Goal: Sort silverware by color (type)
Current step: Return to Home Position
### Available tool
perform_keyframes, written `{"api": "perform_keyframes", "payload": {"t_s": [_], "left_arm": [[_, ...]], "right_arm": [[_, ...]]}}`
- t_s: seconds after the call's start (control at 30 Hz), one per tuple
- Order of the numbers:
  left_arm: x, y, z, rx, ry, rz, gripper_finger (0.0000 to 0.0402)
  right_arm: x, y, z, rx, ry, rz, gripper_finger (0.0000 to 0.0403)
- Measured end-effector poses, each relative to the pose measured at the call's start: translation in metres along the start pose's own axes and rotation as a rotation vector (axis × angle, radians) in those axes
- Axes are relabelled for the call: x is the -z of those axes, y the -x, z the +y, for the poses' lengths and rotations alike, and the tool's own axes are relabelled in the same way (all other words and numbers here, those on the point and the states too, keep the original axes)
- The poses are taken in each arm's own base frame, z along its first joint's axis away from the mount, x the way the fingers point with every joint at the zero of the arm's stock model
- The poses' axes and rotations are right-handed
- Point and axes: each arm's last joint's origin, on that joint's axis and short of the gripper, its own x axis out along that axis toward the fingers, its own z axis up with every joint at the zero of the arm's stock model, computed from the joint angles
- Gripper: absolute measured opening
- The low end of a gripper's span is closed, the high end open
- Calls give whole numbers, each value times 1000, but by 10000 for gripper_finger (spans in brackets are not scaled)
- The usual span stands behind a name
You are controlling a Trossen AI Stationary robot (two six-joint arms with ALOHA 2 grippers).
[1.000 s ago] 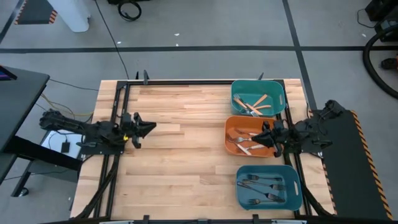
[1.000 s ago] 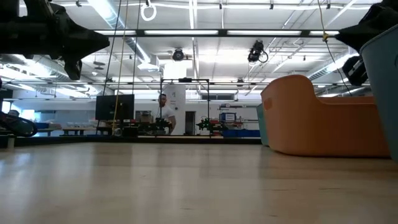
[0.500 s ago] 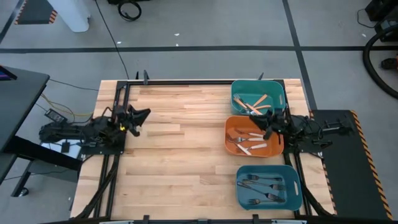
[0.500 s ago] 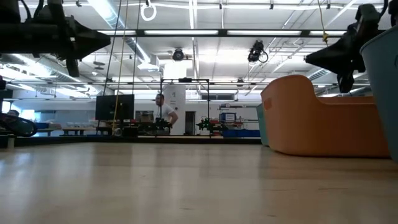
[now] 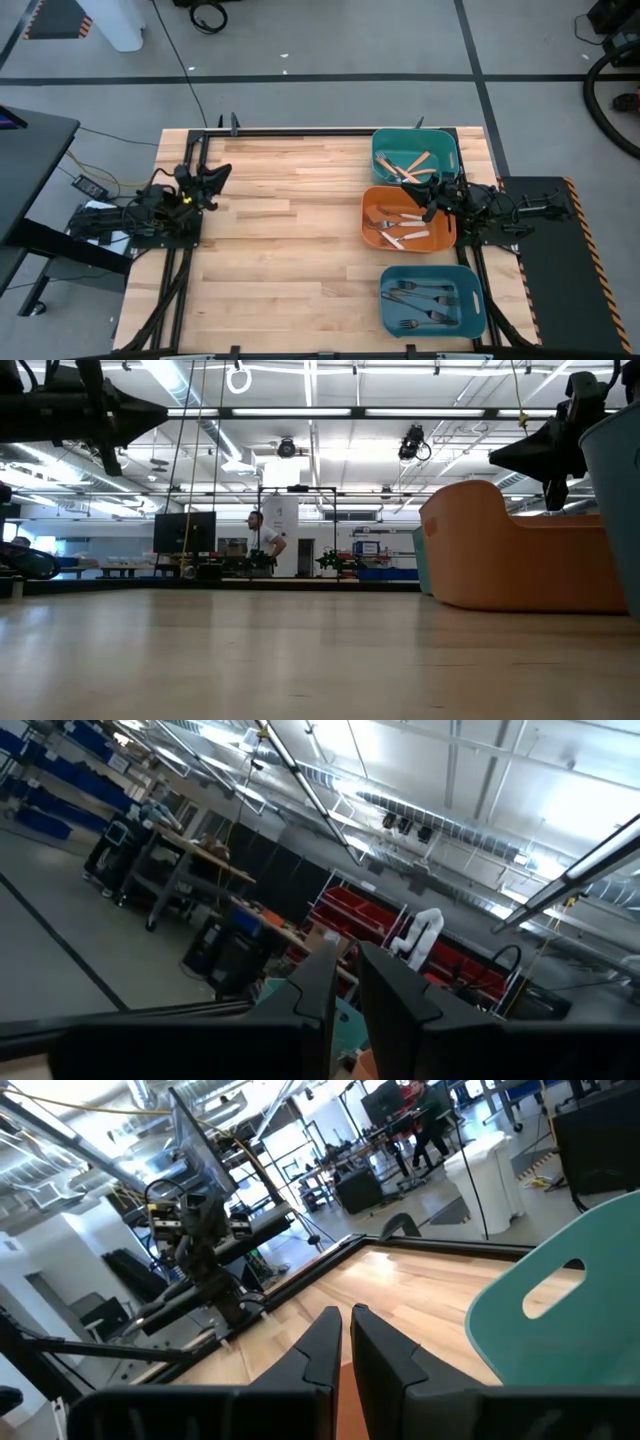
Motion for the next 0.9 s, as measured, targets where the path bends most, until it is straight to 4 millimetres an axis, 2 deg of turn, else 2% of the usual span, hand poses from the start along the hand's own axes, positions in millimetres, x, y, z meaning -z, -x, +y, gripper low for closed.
{"api": "perform_keyframes", "payload": {"t_s": [0.9], "left_arm": [[2,0,1,-5,-7,15,53]], "right_arm": [[2,-1,0,9,11,18,34]]}}
